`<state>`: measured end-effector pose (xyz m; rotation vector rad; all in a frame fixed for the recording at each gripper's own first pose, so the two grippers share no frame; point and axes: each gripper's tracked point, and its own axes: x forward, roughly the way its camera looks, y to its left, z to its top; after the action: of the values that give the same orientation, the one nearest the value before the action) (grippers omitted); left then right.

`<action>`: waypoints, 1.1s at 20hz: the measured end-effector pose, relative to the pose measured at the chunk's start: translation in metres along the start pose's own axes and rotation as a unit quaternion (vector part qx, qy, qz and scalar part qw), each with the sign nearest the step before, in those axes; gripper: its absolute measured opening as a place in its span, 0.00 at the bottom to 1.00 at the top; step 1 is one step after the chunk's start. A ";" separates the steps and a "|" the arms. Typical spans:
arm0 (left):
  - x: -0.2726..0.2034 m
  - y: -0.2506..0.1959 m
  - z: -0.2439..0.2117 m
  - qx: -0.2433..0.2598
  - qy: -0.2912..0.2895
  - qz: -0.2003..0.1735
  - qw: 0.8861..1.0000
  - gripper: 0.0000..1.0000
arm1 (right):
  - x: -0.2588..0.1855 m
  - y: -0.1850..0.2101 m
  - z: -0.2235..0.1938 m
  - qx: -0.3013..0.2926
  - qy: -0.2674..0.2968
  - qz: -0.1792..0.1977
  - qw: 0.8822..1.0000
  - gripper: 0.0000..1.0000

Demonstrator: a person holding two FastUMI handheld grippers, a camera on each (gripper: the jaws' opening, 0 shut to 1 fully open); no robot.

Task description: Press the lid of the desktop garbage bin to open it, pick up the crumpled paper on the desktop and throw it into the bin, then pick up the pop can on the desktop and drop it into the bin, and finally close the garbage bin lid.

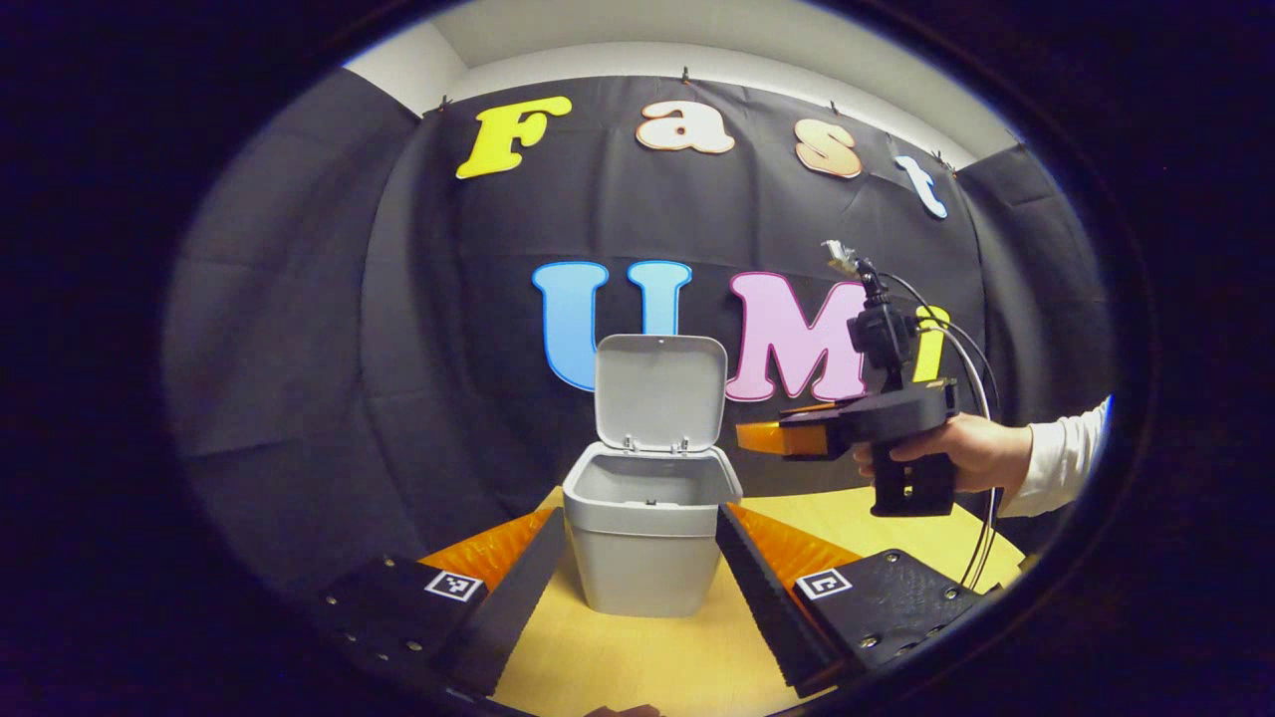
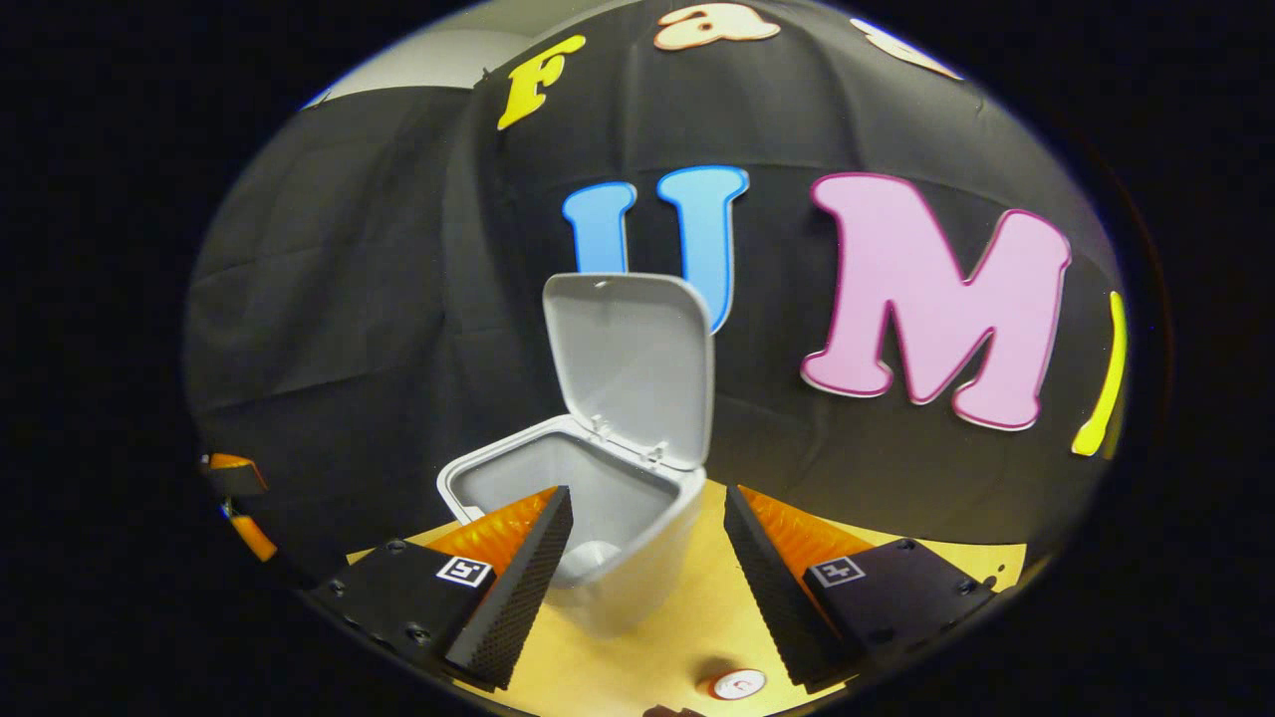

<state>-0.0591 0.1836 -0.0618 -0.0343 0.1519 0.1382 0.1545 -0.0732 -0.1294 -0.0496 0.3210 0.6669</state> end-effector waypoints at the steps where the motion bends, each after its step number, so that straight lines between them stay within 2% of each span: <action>1: 0.008 -0.014 -0.008 -0.001 0.004 -0.014 1.000 0.98 | -0.015 -0.014 0.004 0.006 -0.007 -0.009 1.000 0.99; 8: 0.060 -0.136 -0.059 -0.002 0.040 -0.122 0.992 0.99 | -0.126 -0.113 0.014 0.021 -0.033 -0.099 0.994 0.99; 11: 0.082 -0.180 -0.091 0.000 0.045 -0.149 0.988 0.99 | -0.165 -0.147 0.007 0.037 -0.032 -0.135 0.990 0.99; 16: 0.111 -0.235 -0.146 0.037 0.065 -0.164 0.984 0.99 | -0.215 -0.203 -0.025 0.054 -0.004 -0.197 0.979 0.99; 18: 0.119 -0.254 -0.167 0.028 0.084 -0.175 0.981 0.99 | -0.228 -0.217 -0.038 0.063 0.010 -0.211 0.975 0.99; 22: 0.141 -0.262 -0.194 0.018 0.108 -0.146 0.983 0.99 | -0.243 -0.238 -0.052 0.068 0.022 -0.222 0.972 0.99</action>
<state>0.0871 -0.0655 -0.2689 -0.0349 0.3634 -0.1618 0.1071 -0.4134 -0.1170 -0.0047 0.3819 0.1990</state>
